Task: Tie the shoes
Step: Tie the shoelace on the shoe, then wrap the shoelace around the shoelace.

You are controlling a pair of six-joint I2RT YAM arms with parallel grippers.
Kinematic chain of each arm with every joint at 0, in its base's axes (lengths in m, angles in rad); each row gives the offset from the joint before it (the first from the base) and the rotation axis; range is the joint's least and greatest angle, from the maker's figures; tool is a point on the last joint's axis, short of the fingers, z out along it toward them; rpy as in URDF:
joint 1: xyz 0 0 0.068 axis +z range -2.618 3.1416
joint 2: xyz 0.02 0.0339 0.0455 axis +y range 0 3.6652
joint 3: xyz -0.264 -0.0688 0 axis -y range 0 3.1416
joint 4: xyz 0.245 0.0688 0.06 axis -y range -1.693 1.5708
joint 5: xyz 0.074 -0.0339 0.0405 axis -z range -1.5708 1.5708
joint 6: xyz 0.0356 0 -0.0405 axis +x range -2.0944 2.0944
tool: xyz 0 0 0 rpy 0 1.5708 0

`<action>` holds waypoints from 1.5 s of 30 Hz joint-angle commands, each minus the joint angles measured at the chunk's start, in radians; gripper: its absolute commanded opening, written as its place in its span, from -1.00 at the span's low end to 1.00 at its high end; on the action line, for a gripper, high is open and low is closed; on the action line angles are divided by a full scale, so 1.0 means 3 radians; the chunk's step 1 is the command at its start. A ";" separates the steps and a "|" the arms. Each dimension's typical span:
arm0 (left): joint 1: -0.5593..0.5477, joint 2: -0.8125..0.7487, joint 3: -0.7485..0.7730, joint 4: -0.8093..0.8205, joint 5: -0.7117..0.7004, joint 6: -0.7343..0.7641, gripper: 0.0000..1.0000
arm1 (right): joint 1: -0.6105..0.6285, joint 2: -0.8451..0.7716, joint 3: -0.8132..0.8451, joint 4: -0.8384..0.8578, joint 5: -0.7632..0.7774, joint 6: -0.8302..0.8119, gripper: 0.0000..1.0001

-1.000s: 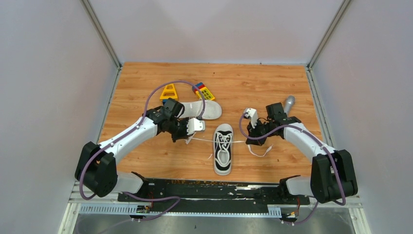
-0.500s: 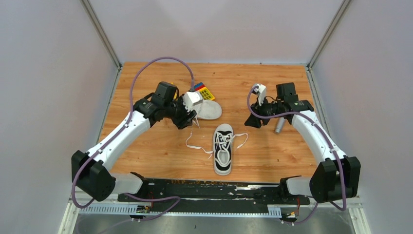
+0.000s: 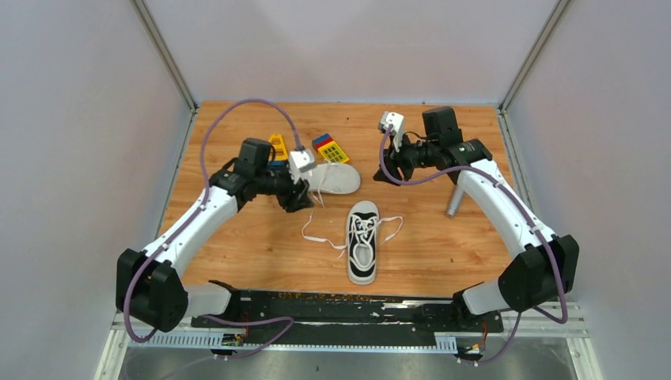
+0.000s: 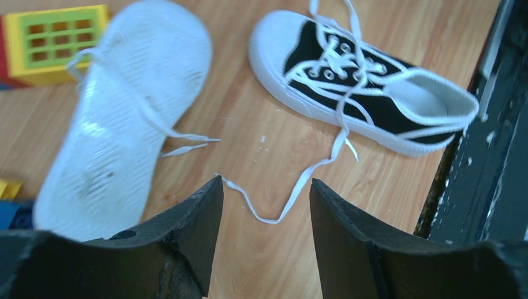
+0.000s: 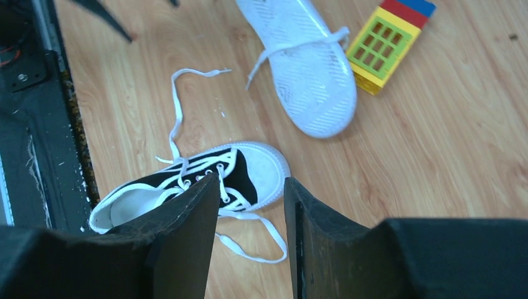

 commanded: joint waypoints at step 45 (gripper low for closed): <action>-0.1686 0.1159 -0.0463 0.0138 -0.0912 0.2853 -0.62 | -0.0235 -0.0986 -0.0413 -0.0336 0.0605 0.0433 -0.14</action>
